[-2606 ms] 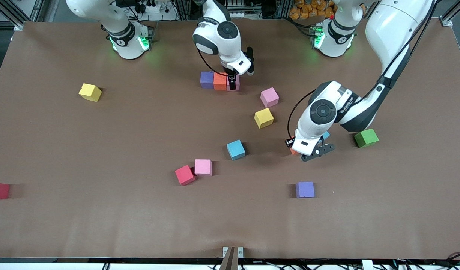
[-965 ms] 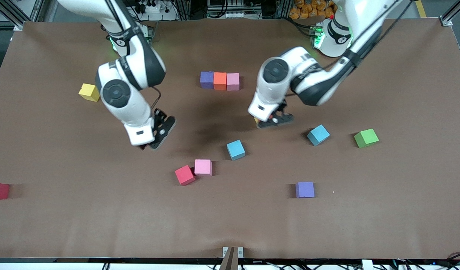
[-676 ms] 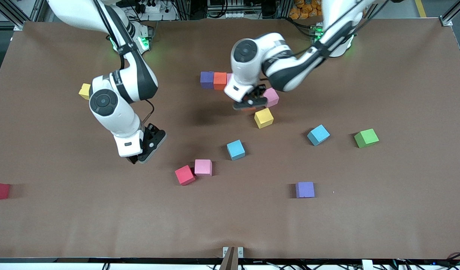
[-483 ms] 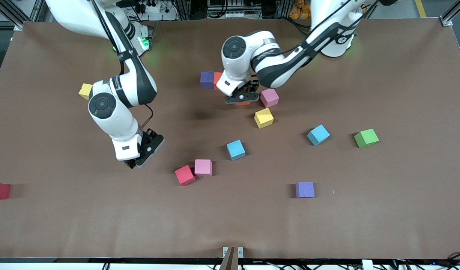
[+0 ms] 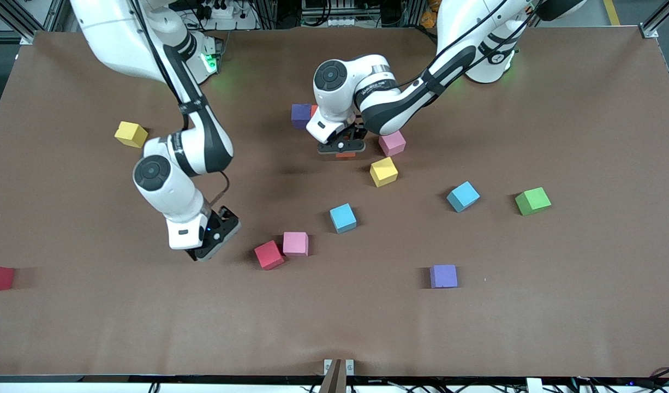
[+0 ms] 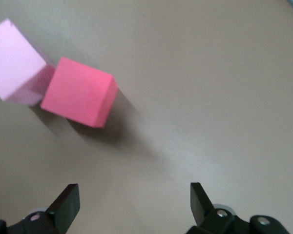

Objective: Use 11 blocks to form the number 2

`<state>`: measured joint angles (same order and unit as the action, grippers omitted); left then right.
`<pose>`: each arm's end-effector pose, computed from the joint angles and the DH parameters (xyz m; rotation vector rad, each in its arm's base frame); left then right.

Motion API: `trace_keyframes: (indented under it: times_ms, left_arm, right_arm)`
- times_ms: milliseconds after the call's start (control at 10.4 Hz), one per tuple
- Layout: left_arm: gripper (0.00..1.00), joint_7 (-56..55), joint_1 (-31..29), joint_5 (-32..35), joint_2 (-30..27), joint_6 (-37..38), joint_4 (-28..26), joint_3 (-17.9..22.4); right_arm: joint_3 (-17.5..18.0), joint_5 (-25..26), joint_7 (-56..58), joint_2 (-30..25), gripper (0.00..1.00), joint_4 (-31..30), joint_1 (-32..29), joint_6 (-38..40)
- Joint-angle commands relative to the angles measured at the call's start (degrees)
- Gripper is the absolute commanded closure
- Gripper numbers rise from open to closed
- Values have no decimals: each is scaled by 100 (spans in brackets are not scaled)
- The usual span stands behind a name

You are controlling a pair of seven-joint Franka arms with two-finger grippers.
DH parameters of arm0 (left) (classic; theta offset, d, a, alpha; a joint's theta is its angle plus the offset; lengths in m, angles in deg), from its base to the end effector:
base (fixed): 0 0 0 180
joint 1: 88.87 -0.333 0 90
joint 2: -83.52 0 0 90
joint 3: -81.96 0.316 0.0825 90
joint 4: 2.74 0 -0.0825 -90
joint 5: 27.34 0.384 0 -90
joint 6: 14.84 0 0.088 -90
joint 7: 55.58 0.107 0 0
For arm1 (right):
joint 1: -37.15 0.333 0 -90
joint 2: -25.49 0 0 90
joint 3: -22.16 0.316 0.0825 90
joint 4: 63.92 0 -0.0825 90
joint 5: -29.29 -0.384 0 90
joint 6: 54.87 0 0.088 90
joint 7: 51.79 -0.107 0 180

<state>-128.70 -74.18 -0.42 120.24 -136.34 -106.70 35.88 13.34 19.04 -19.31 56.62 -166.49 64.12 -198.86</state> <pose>0.3600 -0.5208 0.2650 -3.0742 -0.0271 0.1552 0.6384 0.2179 0.2694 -2.8774 -1.1795 -0.3003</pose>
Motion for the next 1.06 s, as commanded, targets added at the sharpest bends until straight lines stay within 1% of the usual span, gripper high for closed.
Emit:
trace_keyframes:
  times_ms: [0, 193, 579, 772, 965]
  left_arm:
    - [100, -219, 314, 165, 159, -128, 95, 194]
    - [100, -316, 543, 191, 203, -250, 87, 362]
    - [100, -456, 780, 200, 282, -277, 60, 459]
    - [100, -466, 790, 279, 291, -286, 34, 459]
    - [100, -466, 790, 411, 317, -339, -36, 459]
  right_arm:
    - [-6, -276, -1047, 559, 0, 587, 290, -67]
    - [-6, -276, -2171, 683, 0, 711, 352, -59]
    - [2, -337, -2299, 911, 0, 799, 422, -173]
    - [2, -478, -2562, 1078, 0, 931, 536, -173]
    - [2, -487, -2589, 1097, 0, 993, 546, -164]
